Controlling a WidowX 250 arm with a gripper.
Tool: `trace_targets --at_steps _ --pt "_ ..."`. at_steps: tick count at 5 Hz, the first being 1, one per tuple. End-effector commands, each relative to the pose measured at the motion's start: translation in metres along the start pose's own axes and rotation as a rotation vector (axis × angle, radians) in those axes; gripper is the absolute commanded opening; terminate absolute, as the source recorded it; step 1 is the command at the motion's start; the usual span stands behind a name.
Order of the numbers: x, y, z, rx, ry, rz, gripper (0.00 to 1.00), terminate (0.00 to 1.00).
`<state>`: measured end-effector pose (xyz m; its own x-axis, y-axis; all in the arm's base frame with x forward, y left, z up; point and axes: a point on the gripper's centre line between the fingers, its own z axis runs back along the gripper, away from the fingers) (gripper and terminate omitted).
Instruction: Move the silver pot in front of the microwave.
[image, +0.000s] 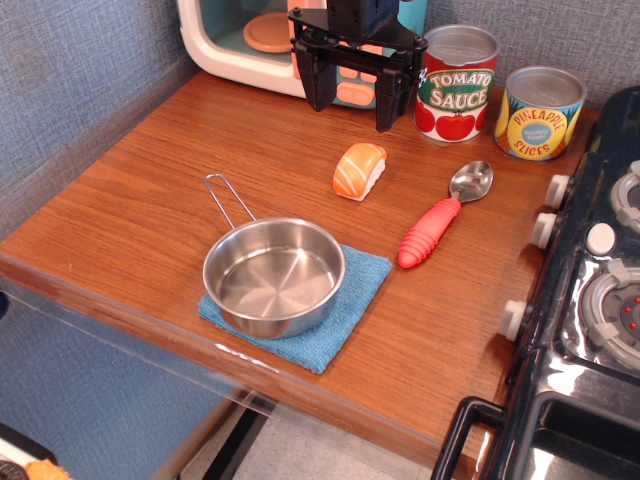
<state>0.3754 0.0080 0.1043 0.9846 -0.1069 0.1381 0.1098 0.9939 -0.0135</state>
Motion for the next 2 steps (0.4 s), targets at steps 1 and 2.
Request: trace_targets --at_steps 1,2 --pt "0.0 0.0 0.0 0.0 0.0 0.0 1.0 0.0" --pt "-0.031 -0.02 -0.004 -0.045 0.032 -0.065 1.0 0.0"
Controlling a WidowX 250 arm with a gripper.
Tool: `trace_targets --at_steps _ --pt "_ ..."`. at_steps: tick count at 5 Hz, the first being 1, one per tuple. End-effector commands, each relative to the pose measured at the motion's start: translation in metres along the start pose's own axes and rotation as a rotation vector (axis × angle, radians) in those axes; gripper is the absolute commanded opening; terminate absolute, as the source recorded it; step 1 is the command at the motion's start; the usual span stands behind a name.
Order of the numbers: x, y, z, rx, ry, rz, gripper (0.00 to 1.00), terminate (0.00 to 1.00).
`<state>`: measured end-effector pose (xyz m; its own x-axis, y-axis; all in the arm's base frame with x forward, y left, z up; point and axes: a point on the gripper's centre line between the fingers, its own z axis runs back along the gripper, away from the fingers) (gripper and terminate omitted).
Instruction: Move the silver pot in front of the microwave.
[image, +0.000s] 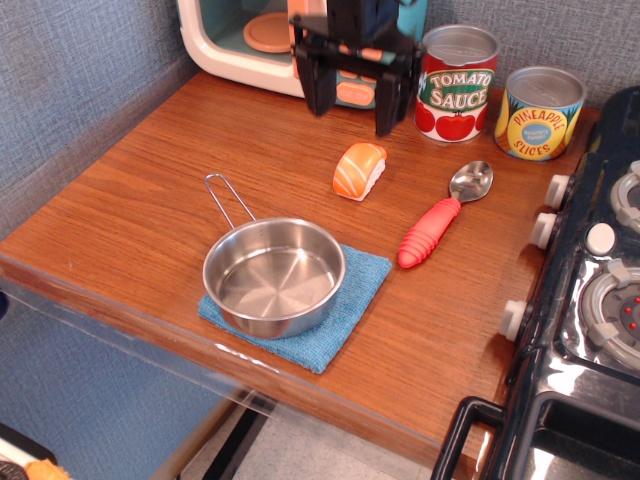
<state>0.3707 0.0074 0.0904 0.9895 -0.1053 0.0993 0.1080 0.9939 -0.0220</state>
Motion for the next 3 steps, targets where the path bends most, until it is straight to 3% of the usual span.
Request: trace_targets --at_steps 1,2,3 --pt "-0.064 -0.03 0.007 -0.024 0.011 -0.137 1.0 0.0" --pt "-0.103 -0.039 0.009 -0.025 0.026 -0.223 1.0 0.0" --pt "-0.117 -0.045 0.002 -0.011 0.037 -0.264 1.0 0.0"
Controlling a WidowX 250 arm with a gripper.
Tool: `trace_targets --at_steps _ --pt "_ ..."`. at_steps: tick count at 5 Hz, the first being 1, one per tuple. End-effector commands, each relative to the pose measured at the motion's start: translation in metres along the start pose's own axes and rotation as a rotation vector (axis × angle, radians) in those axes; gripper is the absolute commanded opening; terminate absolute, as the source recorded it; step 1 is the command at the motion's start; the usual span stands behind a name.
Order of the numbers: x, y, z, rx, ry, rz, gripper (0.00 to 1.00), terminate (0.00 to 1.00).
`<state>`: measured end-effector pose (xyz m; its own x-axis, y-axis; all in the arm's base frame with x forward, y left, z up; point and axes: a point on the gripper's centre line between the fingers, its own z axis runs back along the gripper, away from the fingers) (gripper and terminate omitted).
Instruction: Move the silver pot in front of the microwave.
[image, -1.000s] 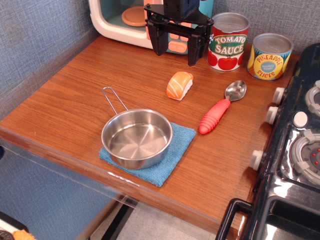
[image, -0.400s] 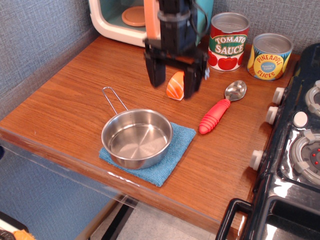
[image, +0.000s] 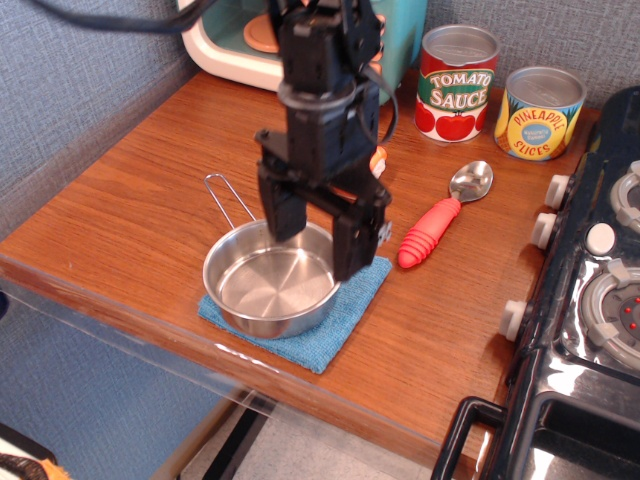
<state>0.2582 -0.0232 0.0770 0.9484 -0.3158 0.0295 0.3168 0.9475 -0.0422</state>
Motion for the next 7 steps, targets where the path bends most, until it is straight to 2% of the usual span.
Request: trace_targets --at_steps 1,4,5,7 --pt "-0.001 -0.006 -0.012 0.046 -0.014 -0.045 1.0 0.0" --pt "0.004 -0.001 -0.038 0.074 0.017 0.0 1.0 0.0" --pt "0.004 0.002 -0.041 0.068 0.023 0.022 0.0 0.0" --pt "0.004 0.001 -0.045 0.067 0.037 0.022 0.0 0.0"
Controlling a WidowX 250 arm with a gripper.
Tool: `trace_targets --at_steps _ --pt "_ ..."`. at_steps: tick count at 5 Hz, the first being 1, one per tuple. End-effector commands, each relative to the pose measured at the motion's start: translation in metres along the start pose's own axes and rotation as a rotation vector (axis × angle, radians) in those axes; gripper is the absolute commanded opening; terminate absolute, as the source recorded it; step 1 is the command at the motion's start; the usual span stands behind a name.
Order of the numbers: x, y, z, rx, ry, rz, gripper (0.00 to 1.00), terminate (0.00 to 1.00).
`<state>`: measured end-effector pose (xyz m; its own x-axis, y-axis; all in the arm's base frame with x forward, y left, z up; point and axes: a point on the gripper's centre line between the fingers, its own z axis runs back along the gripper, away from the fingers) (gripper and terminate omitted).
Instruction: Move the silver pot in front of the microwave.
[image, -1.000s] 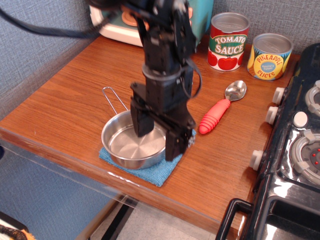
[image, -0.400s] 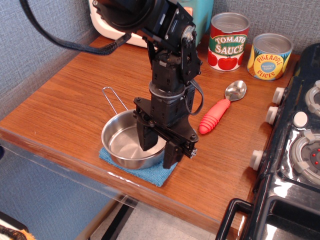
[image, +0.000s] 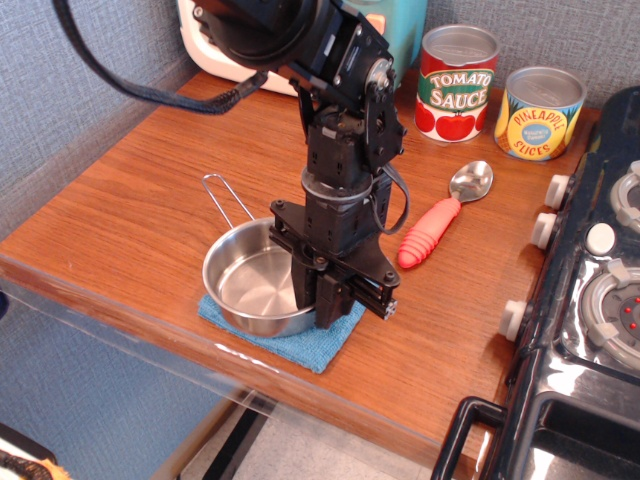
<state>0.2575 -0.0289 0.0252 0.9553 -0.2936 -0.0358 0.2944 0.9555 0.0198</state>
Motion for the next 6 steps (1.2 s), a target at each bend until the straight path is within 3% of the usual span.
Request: trace_targets --at_steps 1,2,3,4,6 --pt "0.009 0.001 0.025 -0.04 -0.07 -0.027 0.0 0.0" --pt "0.026 0.005 0.066 -0.094 -0.184 -0.008 0.0 0.0" --pt "0.05 0.027 0.096 -0.105 -0.27 0.048 0.0 0.0" --pt "0.077 0.061 0.096 -0.079 -0.261 0.144 0.0 0.0" --pt "0.097 0.108 0.065 -0.018 -0.161 0.286 0.0 0.0"
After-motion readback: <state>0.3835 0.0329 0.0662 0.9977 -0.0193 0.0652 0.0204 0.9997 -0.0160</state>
